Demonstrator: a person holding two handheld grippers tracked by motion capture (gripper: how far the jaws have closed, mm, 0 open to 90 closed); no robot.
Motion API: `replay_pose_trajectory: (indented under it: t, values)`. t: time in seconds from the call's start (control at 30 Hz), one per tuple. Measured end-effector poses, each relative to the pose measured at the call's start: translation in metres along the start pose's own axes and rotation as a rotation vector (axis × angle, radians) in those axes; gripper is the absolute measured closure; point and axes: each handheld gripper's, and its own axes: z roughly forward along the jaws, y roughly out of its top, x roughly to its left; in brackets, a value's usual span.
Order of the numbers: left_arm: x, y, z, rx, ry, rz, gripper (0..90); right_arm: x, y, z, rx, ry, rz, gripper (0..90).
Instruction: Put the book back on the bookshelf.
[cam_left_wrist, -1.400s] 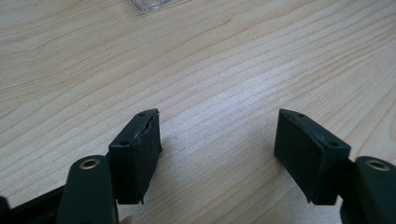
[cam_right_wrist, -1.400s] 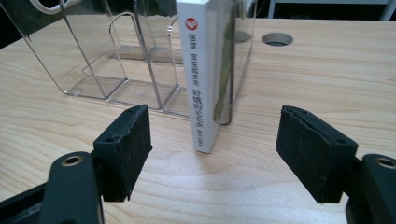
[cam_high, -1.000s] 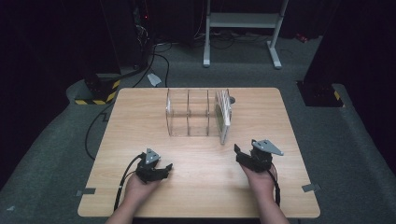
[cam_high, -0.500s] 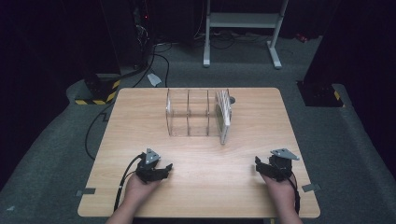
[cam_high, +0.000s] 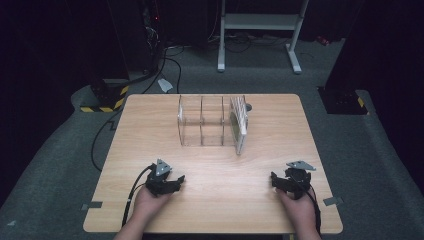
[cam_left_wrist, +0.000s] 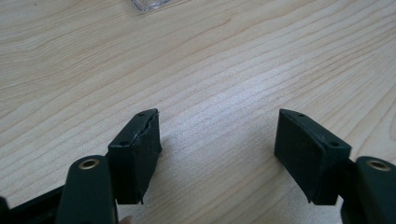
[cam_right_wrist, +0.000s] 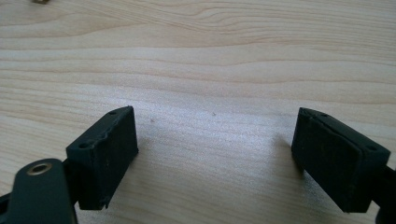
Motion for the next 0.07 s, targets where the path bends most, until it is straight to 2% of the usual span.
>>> replay_pose_trajectory:
  t: [0.07]
  values:
    - [0.0,0.0,0.0,0.0,0.0,0.0,31.3,0.0001,-0.0002,-0.0001,-0.001,-0.002,0.001,13.9]
